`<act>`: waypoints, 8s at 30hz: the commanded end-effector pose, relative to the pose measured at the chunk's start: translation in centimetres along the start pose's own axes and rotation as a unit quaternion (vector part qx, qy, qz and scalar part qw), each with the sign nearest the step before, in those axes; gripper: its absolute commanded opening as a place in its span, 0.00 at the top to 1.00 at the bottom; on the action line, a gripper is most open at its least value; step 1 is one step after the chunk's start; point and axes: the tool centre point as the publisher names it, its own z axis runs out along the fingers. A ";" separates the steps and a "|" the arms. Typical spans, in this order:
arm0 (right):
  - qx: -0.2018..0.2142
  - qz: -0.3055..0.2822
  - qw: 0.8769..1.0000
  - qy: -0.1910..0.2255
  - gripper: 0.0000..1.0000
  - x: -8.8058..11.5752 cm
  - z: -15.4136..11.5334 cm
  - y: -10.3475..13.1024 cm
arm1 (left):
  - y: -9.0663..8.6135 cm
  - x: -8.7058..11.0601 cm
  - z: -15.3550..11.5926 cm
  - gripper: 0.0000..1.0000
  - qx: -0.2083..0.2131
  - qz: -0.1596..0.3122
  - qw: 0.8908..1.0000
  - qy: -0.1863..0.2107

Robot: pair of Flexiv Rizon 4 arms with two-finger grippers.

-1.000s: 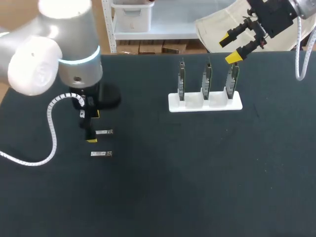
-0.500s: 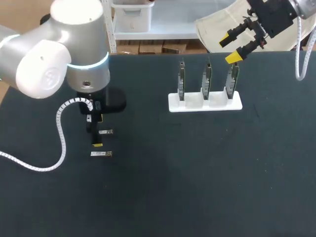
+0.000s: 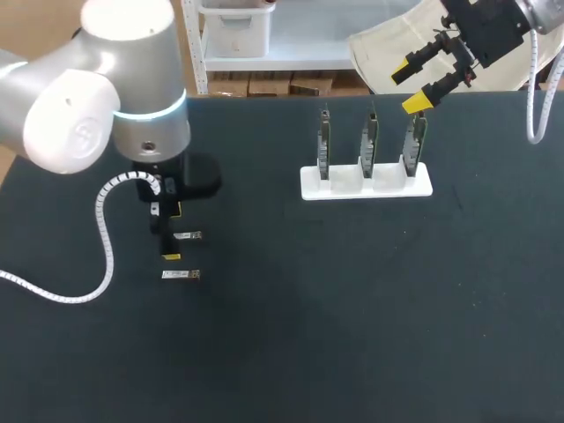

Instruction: Pick up the optical module with the left hand, and insert it into the network port with the right hand.

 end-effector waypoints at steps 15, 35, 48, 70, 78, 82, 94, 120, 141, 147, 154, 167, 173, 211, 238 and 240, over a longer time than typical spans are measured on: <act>0.002 -0.001 1.000 -0.001 0.00 0.1 0.0 0.2 | 0.4 -0.1 0.9 0.00 0.020 -0.005 1.000 -0.008; 0.002 -0.001 1.000 -0.001 0.00 0.1 0.0 0.2 | 0.2 -0.3 1.2 0.00 0.028 -0.005 1.000 -0.008; 0.002 -0.001 1.000 -0.001 0.00 0.1 0.0 0.2 | 0.2 -0.1 1.3 0.00 0.032 -0.008 0.999 -0.006; 0.002 -0.001 1.000 -0.001 0.00 0.1 0.0 0.2 | -0.1 -0.2 1.9 0.00 0.043 -0.011 0.999 -0.008; 0.002 -0.001 1.000 -0.001 0.00 0.1 0.0 0.2 | 0.0 -0.1 2.1 1.00 0.043 -0.014 0.999 -0.004; 0.002 -0.001 1.000 -0.001 0.00 0.1 0.0 0.2 | 0.1 0.1 2.3 1.00 0.048 -0.023 0.999 -0.005; 0.002 -0.001 1.000 -0.001 0.00 0.1 0.0 0.2 | -0.3 -0.2 2.3 1.00 0.053 -0.028 0.998 -0.005; 0.002 -0.001 1.000 -0.001 0.00 0.1 0.0 0.2 | 1.6 -4.3 -8.2 1.00 0.043 -0.007 0.959 -0.280; 0.002 -0.001 1.000 -0.001 0.00 0.1 0.0 0.2 | 1.9 -5.4 -10.2 1.00 0.042 0.003 0.934 -0.356; 0.002 -0.001 1.000 -0.001 0.00 0.1 0.0 0.2 | 2.0 -5.9 -10.5 1.00 0.039 0.005 0.932 -0.361; 0.002 -0.001 1.000 -0.001 0.00 0.1 0.0 0.2 | 4.9 -9.5 -13.7 1.00 -0.013 0.030 0.918 -0.394; 0.002 -0.001 1.000 -0.001 0.00 0.1 0.0 0.2 | 8.7 -16.4 -19.1 1.00 -0.056 0.085 0.852 -0.514; 0.002 -0.001 1.000 -0.001 0.00 0.1 0.0 0.2 | 8.7 -19.4 -20.5 1.00 -0.053 0.115 0.829 -0.545; 0.002 -0.001 1.000 -0.001 0.00 0.1 0.0 0.2 | 9.4 -24.3 -23.4 1.00 -0.058 0.124 0.794 -0.593; 0.002 -0.001 1.000 -0.001 0.00 0.1 0.0 0.2 | 8.7 -31.4 -22.3 1.00 0.018 0.105 0.741 -0.663; 0.002 -0.001 1.000 -0.001 0.00 0.1 0.0 0.2 | 8.6 -31.5 -22.1 1.00 0.016 0.099 0.743 -0.662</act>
